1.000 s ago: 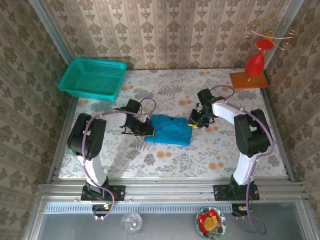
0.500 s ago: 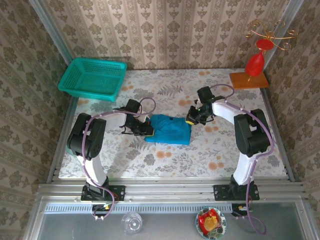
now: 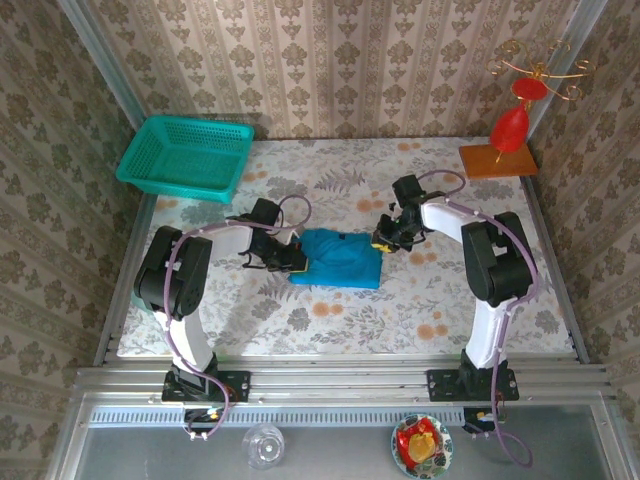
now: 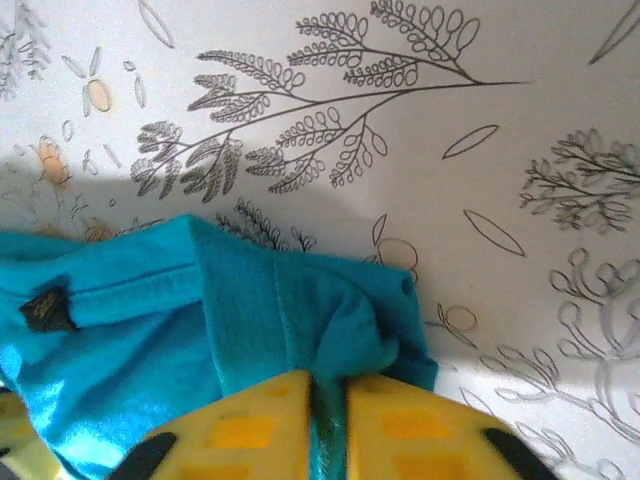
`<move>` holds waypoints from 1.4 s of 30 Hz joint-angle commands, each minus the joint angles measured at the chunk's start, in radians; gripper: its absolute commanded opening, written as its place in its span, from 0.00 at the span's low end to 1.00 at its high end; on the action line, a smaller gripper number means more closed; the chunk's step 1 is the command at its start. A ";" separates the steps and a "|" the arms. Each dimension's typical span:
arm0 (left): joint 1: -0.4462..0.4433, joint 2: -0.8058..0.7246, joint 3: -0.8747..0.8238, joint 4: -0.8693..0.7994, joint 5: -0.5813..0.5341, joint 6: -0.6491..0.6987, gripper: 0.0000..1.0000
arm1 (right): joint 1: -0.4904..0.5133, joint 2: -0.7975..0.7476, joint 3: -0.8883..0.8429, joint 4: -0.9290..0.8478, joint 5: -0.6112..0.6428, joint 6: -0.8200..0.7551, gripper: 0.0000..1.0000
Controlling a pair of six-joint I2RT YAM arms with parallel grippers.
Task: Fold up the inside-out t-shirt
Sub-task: Smooth out the T-shirt at the center of the table, then move the T-shirt to the top-right of the table.
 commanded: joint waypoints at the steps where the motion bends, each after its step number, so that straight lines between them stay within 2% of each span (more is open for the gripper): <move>1: 0.009 -0.006 -0.013 -0.058 -0.038 0.023 0.06 | -0.004 -0.067 0.009 -0.081 0.054 -0.030 0.28; 7: 0.008 -0.005 -0.019 -0.050 -0.029 0.014 0.06 | -0.003 -0.037 -0.033 -0.060 0.035 -0.037 0.37; 16: 0.008 -0.009 -0.037 -0.029 -0.023 0.001 0.06 | 0.000 0.057 -0.042 -0.001 -0.005 -0.021 0.40; 24: 0.000 0.001 -0.035 -0.013 -0.014 -0.019 0.06 | 0.002 0.054 -0.083 0.142 -0.087 0.017 0.36; 31: -0.016 0.012 -0.024 -0.015 -0.014 -0.022 0.06 | 0.005 0.026 -0.089 0.160 -0.087 0.021 0.33; 39: -0.018 0.017 -0.027 -0.015 -0.014 -0.020 0.06 | 0.004 0.043 -0.092 0.171 -0.093 0.024 0.34; 42: -0.018 0.015 -0.027 -0.015 -0.015 -0.020 0.06 | 0.006 0.032 -0.098 0.180 -0.092 0.029 0.31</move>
